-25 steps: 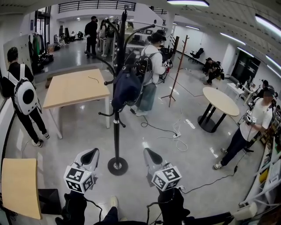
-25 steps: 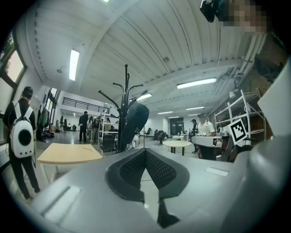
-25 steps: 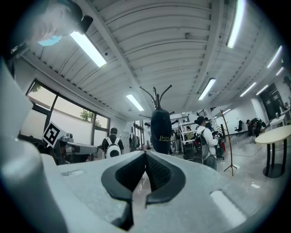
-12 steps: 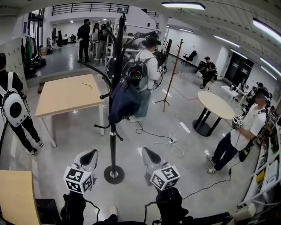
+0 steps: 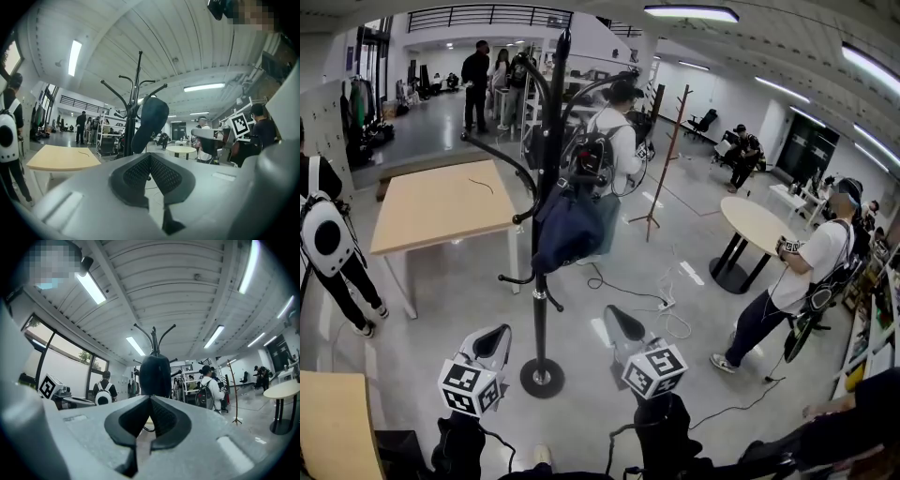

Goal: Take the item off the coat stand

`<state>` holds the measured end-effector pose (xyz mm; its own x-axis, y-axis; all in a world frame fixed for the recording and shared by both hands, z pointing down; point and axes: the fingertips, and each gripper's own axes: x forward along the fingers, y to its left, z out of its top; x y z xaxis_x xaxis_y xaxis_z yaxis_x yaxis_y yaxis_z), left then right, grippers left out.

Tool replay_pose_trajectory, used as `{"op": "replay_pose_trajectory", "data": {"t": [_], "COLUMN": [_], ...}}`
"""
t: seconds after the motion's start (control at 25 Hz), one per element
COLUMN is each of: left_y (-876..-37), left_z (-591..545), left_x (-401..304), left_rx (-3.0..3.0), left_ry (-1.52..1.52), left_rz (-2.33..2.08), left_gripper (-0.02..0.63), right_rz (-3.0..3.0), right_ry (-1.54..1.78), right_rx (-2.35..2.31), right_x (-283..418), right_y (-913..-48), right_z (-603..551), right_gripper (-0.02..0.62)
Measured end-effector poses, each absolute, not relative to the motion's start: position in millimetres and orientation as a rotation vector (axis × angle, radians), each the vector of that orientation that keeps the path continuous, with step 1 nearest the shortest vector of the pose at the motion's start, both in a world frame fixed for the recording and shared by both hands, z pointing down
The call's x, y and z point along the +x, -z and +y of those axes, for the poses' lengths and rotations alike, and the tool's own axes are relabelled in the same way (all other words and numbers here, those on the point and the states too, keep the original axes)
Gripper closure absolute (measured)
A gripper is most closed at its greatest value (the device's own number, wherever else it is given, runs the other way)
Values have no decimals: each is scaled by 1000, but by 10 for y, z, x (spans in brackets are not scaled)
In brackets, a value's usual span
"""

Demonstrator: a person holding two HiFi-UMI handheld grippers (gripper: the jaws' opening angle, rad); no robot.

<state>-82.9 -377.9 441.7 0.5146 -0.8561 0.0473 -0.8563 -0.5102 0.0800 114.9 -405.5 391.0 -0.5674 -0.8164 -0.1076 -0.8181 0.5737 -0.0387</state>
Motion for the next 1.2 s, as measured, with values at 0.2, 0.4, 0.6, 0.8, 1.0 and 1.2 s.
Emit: {"op": "replay_pose_trajectory", "data": {"t": [0.2, 0.4, 0.6, 0.8, 1.0, 1.2], "left_y": [-4453, -4519, -4528, -4539, -4516, -4530], "left_z": [-3877, -3925, -3986, -4066, -4156, -4220], "left_x": [-821, -858, -885, -974, -1026, -1059], "left_rx": [2648, 2641, 2633, 2625, 2619, 2618], "left_ry": [-2, 1, 0, 10, 15, 13], "left_rz": [-1492, -1489, -1487, -1494, -1502, -1504], "left_gripper": [603, 603, 603, 603, 603, 603], "right_rz": [2702, 2697, 2690, 2694, 2688, 2704], "right_ry": [-85, -184, -210, -219, -223, -208], "right_rx": [-1398, -1402, -1388, -1385, -1392, -1369], "right_x": [1124, 1111, 1116, 1036, 1018, 969], "right_y": [-3739, -3525, -3239, -3111, -3051, -3020], "right_z": [-4261, -4442, -4685, -4867, -5010, -5128], "right_gripper": [590, 517, 431, 407, 396, 394]}}
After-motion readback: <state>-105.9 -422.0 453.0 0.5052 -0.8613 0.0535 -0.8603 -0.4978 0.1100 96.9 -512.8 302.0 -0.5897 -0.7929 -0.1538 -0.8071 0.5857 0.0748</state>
